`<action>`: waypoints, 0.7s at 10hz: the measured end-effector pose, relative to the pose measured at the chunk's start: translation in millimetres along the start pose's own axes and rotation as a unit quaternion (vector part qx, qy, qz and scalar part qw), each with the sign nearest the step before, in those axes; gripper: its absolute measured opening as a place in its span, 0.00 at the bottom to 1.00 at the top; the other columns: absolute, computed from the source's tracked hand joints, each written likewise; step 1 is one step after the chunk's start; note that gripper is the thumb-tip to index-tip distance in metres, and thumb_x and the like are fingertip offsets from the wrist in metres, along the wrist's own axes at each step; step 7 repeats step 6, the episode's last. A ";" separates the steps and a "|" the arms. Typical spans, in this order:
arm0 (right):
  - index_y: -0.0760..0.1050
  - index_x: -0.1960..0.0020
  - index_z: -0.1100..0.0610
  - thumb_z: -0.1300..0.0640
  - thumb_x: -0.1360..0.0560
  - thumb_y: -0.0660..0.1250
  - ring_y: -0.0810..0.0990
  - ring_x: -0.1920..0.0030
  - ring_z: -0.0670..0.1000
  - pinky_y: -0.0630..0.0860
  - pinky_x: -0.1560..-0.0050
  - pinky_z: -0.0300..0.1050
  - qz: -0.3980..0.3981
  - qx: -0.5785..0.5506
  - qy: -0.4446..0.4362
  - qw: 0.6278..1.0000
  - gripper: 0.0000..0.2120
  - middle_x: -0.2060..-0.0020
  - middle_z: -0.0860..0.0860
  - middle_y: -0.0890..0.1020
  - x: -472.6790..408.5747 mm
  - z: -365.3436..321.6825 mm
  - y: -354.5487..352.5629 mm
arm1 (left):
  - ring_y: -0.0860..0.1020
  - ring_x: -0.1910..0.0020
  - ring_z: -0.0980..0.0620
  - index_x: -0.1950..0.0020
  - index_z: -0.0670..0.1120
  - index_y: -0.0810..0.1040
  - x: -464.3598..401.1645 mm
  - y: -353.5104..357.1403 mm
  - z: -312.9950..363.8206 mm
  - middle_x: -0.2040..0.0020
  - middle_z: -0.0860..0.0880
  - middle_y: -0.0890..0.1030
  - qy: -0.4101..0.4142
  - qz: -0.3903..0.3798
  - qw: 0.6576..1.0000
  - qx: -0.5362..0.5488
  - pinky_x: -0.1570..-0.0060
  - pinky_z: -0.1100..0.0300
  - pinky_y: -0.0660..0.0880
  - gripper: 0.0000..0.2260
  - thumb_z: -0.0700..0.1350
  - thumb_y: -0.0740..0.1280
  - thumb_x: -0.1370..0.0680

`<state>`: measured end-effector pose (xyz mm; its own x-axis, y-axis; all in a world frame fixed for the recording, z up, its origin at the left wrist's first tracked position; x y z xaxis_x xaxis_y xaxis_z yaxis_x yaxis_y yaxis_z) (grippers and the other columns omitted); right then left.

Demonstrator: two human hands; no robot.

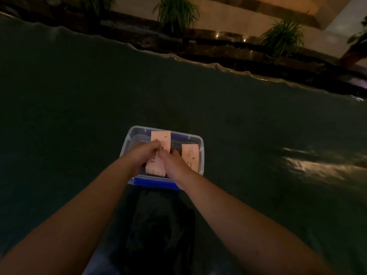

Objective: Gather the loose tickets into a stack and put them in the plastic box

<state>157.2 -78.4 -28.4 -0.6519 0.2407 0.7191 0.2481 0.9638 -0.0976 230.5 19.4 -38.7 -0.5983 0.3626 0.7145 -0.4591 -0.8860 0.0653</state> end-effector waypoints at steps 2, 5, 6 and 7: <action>0.62 0.20 0.52 0.41 0.18 0.61 0.81 0.36 0.59 0.75 0.29 0.62 0.031 0.040 0.053 0.997 0.30 0.35 0.56 0.81 -21.6 1.9 2.0 | 0.83 0.43 0.42 0.36 0.49 0.78 -18.1 3.8 -8.5 0.43 0.42 0.85 -0.030 0.032 0.998 -0.040 0.36 0.38 0.77 0.14 0.52 0.67 0.19; 0.67 0.23 0.59 0.52 0.15 0.61 0.76 0.29 0.60 0.71 0.26 0.56 0.047 0.100 0.064 0.992 0.23 0.29 0.59 0.77 -12.8 -0.2 -2.9 | 0.80 0.50 0.44 0.47 0.47 0.76 -17.1 3.5 -5.5 0.53 0.43 0.81 -0.044 0.120 0.983 -0.134 0.38 0.43 0.78 0.07 0.51 0.67 0.18; 0.68 0.23 0.59 0.51 0.15 0.63 0.75 0.28 0.60 0.70 0.27 0.55 0.049 0.163 0.041 0.985 0.23 0.29 0.59 0.76 -1.6 -3.4 -5.0 | 0.79 0.49 0.45 0.39 0.45 0.77 -9.0 4.4 1.6 0.48 0.42 0.81 -0.023 0.158 0.971 -0.176 0.45 0.46 0.78 0.11 0.50 0.67 0.18; 0.68 0.23 0.59 0.51 0.15 0.63 0.75 0.28 0.60 0.70 0.27 0.55 0.049 0.163 0.041 0.985 0.23 0.29 0.59 0.76 -1.6 -3.4 -5.0 | 0.79 0.49 0.45 0.39 0.45 0.77 -9.0 4.4 1.6 0.48 0.42 0.81 -0.023 0.158 0.971 -0.176 0.45 0.46 0.78 0.11 0.50 0.67 0.18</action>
Point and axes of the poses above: each hand's wrist, its own x-axis away from the middle knuckle, its own y-axis out of the palm, z = x × y, the point moved 7 cm from there along -x, towards the middle knuckle
